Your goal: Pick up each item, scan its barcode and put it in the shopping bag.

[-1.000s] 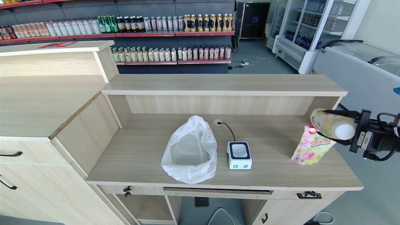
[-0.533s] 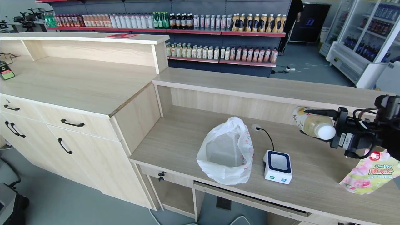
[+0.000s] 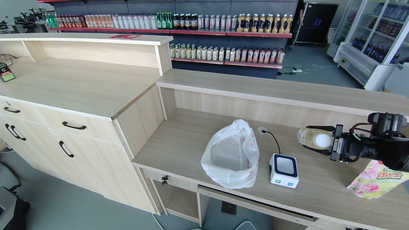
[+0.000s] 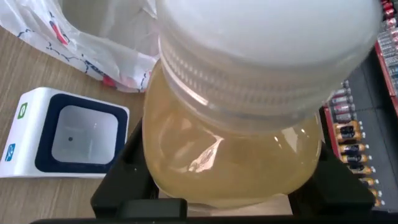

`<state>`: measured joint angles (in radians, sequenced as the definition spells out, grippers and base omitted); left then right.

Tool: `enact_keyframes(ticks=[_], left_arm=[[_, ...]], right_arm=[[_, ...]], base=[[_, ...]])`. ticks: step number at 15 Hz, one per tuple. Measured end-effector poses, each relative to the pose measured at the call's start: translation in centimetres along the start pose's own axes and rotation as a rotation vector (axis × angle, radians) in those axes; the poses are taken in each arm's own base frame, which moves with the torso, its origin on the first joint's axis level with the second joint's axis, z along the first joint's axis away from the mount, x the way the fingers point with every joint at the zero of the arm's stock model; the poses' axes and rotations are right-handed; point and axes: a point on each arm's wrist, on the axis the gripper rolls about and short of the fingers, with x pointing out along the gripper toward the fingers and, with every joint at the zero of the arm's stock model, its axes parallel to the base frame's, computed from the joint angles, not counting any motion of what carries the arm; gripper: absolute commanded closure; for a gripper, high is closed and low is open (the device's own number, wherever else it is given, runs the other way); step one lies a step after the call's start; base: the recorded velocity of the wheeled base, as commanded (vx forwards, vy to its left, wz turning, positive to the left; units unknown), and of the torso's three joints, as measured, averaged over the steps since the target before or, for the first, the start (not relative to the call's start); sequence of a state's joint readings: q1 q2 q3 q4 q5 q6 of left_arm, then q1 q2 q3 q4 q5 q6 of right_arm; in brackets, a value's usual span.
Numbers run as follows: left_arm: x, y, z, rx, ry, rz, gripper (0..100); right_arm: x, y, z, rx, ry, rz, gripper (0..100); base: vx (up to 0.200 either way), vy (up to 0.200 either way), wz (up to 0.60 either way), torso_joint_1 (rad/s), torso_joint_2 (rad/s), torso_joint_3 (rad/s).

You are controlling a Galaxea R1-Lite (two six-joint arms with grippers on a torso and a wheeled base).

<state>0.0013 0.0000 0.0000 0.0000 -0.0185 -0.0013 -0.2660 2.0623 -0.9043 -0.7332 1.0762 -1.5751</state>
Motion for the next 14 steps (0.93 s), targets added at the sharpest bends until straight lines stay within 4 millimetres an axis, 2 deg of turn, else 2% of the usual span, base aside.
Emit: enact_keyframes(ticks=[8, 14], left_arm=[[0.0, 0.0, 0.0, 0.0, 0.0, 0.0, 0], [0.0, 0.0, 0.0, 0.0, 0.0, 0.0, 0]], right_arm=[[0.5, 2.5, -0.8, 0.094, 0.021, 0.054, 100], [0.7, 3.2, -1.2, 0.115, 0.021, 0.067, 100]], base=[[0.0, 0.0, 0.0, 0.0, 0.0, 0.0], [0.0, 0.0, 0.0, 0.0, 0.0, 0.0]])
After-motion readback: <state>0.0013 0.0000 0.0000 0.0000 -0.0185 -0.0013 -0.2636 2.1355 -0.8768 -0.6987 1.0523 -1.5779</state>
